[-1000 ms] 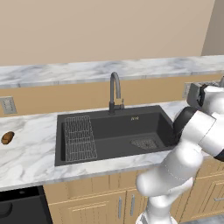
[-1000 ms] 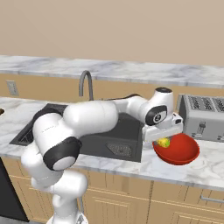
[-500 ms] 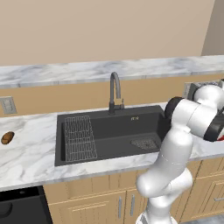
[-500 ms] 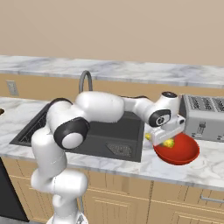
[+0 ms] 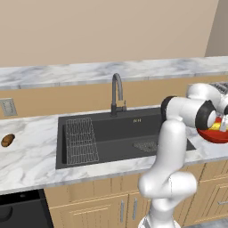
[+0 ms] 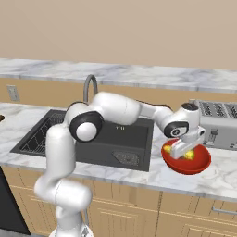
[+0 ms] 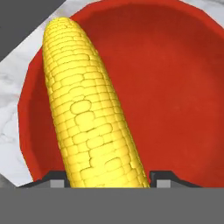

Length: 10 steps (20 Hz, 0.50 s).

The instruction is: Pick the corn from the sink and place it in the bowl. Then pick the bowl and place it in the microwave. Then close the microwave door and press the start button.

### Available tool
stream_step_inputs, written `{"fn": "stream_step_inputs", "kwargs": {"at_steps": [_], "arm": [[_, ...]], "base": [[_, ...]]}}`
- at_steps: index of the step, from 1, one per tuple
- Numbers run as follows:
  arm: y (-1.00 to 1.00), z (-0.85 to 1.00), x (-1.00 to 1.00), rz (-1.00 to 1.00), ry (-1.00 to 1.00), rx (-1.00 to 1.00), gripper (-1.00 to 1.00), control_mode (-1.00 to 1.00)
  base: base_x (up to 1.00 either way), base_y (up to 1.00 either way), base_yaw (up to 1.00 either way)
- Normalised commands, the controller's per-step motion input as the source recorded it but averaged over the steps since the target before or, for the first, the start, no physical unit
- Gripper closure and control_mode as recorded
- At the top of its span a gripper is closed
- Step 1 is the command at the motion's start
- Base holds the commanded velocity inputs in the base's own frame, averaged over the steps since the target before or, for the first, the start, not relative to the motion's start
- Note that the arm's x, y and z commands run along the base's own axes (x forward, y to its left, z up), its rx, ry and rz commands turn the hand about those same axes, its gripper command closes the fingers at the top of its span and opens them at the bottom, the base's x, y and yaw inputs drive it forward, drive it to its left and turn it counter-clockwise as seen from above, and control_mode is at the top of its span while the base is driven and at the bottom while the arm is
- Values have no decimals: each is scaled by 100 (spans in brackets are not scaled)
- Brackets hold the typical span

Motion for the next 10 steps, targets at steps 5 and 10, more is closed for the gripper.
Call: {"fn": "stream_step_inputs", "kwargs": {"at_steps": [5, 10], "arm": [[-38, -28, 37, 1, 0, 2, 100, -100], [-14, -48, 40, 4, 2, 0, 100, -100]], "base": [[0, 0, 0], [0, 0, 0]]}}
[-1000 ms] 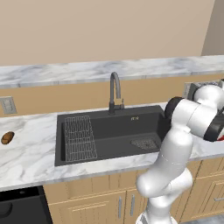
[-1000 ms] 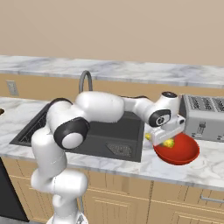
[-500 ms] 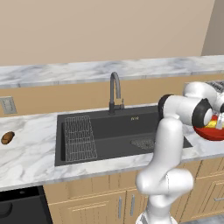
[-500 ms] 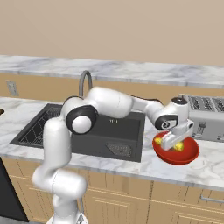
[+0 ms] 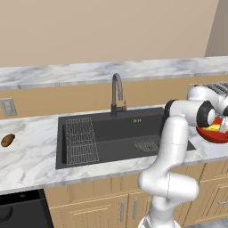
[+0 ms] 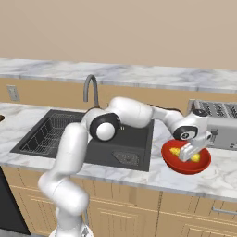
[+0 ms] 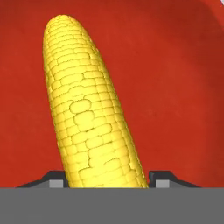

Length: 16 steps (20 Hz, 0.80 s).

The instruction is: Pick the corn from the sink and place it in the bowl. Then pick the bowl and place it in the microwave. Then close the microwave door and press the start button.

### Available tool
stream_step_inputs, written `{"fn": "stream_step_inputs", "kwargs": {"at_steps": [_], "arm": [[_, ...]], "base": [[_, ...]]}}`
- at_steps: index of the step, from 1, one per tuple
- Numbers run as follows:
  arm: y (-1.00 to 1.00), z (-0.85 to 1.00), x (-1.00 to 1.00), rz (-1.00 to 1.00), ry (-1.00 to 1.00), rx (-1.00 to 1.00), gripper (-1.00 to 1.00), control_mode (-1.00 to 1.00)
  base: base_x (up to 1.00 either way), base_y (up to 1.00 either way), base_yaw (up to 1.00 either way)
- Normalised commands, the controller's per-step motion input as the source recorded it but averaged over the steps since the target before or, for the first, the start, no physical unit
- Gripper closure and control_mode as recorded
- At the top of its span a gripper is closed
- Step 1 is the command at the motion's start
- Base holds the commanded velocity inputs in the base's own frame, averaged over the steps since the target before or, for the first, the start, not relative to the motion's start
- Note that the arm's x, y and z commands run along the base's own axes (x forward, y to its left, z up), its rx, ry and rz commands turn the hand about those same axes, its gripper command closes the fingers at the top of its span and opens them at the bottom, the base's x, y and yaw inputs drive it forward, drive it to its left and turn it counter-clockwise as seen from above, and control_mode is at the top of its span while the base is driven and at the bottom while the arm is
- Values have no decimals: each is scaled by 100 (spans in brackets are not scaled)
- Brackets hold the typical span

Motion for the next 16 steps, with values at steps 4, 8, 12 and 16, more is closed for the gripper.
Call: {"fn": "stream_step_inputs", "kwargs": {"at_steps": [4, 8, 12, 16], "arm": [[-3, -46, 26, 5, 1, 0, -100, -100], [3, -11, 4, 3, 0, 0, -100, -100], [60, 25, -46, 0, 0, -3, -100, -100], [92, 4, -74, 0, 0, -10, -100, -100]], "base": [[0, 0, 0], [0, 0, 0], [0, 0, 0], [0, 0, 0]]}}
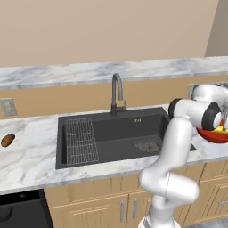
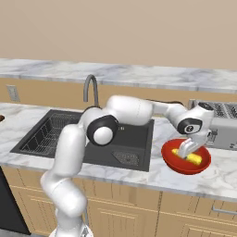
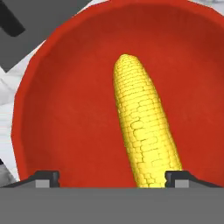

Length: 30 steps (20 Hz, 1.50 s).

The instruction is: Pick the corn from the sink and place it in the bowl. Then pick the bowl and place it in the microwave. Then close the microwave door and press the start button.

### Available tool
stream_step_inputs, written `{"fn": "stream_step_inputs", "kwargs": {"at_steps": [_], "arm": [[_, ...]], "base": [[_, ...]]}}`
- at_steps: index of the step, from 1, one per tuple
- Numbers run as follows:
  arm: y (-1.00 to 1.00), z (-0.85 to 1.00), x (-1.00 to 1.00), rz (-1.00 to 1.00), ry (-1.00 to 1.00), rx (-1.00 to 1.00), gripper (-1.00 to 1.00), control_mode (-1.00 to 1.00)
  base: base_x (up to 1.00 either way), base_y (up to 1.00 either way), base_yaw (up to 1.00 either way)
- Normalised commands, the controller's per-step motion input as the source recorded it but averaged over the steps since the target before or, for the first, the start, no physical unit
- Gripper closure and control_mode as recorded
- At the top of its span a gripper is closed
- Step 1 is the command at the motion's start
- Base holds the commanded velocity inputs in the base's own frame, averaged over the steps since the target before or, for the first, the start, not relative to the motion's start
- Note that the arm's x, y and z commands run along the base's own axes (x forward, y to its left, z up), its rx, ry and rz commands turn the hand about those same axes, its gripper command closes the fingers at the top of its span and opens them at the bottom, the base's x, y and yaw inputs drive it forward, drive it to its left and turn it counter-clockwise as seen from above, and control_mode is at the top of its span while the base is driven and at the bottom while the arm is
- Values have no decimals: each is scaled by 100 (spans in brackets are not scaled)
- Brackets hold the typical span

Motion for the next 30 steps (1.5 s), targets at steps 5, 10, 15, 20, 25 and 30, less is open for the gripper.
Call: {"fn": "stream_step_inputs", "kwargs": {"at_steps": [5, 10, 15, 20, 25, 30], "arm": [[96, 14, -92, 0, -2, -18, -100, -100], [71, -1, -30, 0, 0, -19, -100, -100], [19, -10, 6, 0, 0, -12, -100, -100], [-4, -34, 34, 0, 0, -4, -100, -100], [-14, -26, 38, 0, 0, -1, -100, -100], [-46, -8, 26, 0, 0, 0, -100, -100]], "base": [[0, 0, 0], [0, 0, 0], [0, 0, 0], [0, 0, 0], [0, 0, 0], [0, 0, 0]]}}
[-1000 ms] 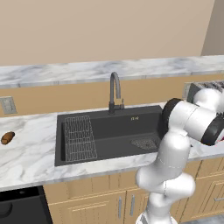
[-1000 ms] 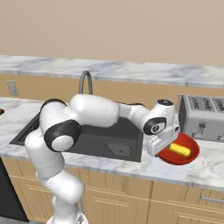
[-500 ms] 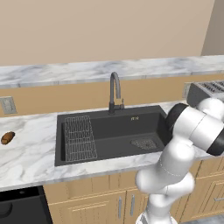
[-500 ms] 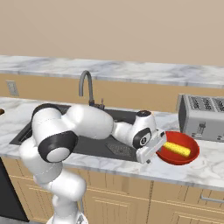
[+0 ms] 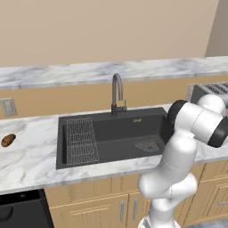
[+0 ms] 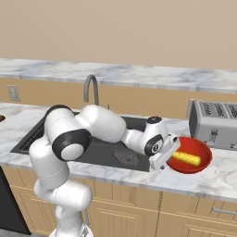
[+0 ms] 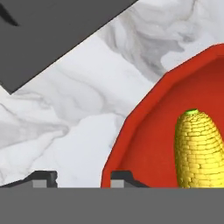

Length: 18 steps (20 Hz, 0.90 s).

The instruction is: Pick the corn from the sink and place it in the bowl. Then pick the bowl and place it in the microwave. Then close the microwave door and press the start button.

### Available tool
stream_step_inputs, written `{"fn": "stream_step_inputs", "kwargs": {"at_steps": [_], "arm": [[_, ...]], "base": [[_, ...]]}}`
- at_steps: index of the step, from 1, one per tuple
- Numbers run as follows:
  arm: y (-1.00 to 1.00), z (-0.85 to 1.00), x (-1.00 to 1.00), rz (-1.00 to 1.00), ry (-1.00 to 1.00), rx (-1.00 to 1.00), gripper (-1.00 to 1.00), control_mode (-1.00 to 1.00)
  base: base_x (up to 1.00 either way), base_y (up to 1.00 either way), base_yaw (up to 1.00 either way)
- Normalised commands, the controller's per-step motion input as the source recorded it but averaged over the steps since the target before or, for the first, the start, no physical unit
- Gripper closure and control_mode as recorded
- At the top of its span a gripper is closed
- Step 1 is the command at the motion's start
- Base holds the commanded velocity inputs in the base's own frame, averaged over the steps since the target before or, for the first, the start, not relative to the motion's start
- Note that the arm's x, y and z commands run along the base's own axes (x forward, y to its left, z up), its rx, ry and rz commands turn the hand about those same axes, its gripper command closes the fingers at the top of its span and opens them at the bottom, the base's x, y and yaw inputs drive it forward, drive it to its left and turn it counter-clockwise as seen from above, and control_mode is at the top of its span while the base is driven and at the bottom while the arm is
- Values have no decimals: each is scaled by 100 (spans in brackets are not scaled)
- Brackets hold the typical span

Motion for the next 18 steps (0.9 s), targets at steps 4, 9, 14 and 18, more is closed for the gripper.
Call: {"fn": "stream_step_inputs", "kwargs": {"at_steps": [4, 9, 14, 18], "arm": [[-48, -8, 18, 0, 0, 0, -100, -100], [-31, -49, 10, 0, 0, 0, -100, -100], [-3, -55, -10, 0, 0, 0, -100, -100], [0, -32, -5, 0, -5, 0, 100, -100]], "base": [[0, 0, 0], [0, 0, 0], [0, 0, 0], [0, 0, 0]]}}
